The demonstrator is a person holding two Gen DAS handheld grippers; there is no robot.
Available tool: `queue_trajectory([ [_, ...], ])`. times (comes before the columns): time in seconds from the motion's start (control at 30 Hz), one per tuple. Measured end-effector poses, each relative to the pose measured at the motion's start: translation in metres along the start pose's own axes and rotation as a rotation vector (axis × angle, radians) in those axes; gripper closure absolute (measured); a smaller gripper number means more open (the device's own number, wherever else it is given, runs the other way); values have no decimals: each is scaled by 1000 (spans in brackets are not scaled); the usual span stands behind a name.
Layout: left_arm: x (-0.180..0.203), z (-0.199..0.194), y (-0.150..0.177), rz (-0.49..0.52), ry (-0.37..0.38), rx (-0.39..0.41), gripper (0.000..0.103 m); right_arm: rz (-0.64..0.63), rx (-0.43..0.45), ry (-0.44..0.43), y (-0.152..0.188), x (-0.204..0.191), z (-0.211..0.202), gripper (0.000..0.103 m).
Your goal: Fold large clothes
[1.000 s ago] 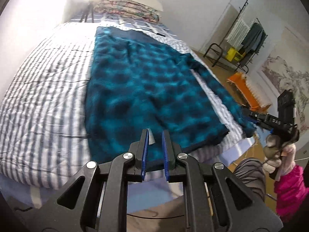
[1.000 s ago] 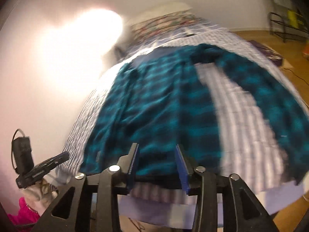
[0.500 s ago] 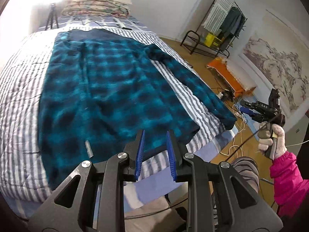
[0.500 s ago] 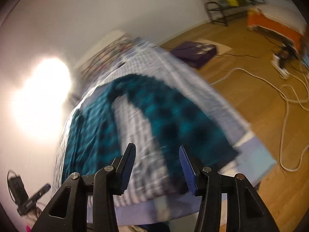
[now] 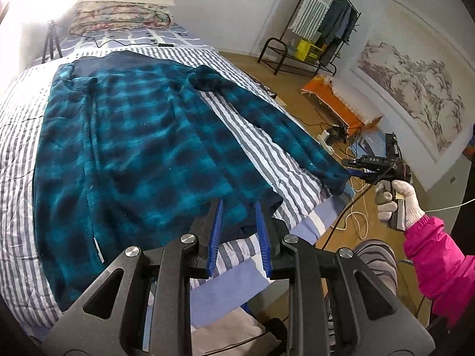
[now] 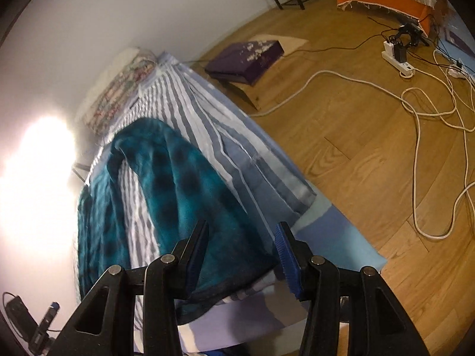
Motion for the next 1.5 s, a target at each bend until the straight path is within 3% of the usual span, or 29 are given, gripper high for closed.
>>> queue_trajectory([
  [0.07, 0, 0, 0, 4, -1, -3, 81, -16, -24, 7, 3, 0, 2, 54],
  [0.1, 0, 1, 0, 4, -2, -3, 81, -26, -38, 13, 4, -1, 5, 59],
  [0.17, 0, 0, 1, 2, -3, -3, 81, -53, -62, 35, 6, -4, 10, 84],
  [0.27, -3, 1, 0, -2, -5, -2, 81, -90, -46, 33, 6, -14, 4, 96],
  [0.67, -16, 12, -2, -71, 32, -15, 81, -121, 88, -144, 0, -82, -46, 98],
  [0.97, -47, 6, -6, -180, 51, 8, 81, -230, 114, -327, 5, -184, -51, 99],
  [1.1, -69, 0, -8, -246, 41, 31, 81, -343, 64, -402, 24, -245, -36, 99],
  [1.3, -104, -8, -9, -345, 47, 51, 81, -521, -92, -465, 79, -316, 14, 99],
  [1.43, -115, 1, -9, -379, 60, 28, 81, -578, -223, -485, 114, -333, 56, 98],
  [1.5, -117, 9, -9, -389, 80, 9, 81, -618, -281, -479, 128, -334, 71, 92],
])
Point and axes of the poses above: each gripper's, at about its wrist camera, not at the fingertips, and z roughly the way its jaws point, x to its right, y to its underside, the point moved 2 cm from there along z, roughly the way its jaws point, and after that the axes turned 9 degrees about -z, right-handed, at the moved point
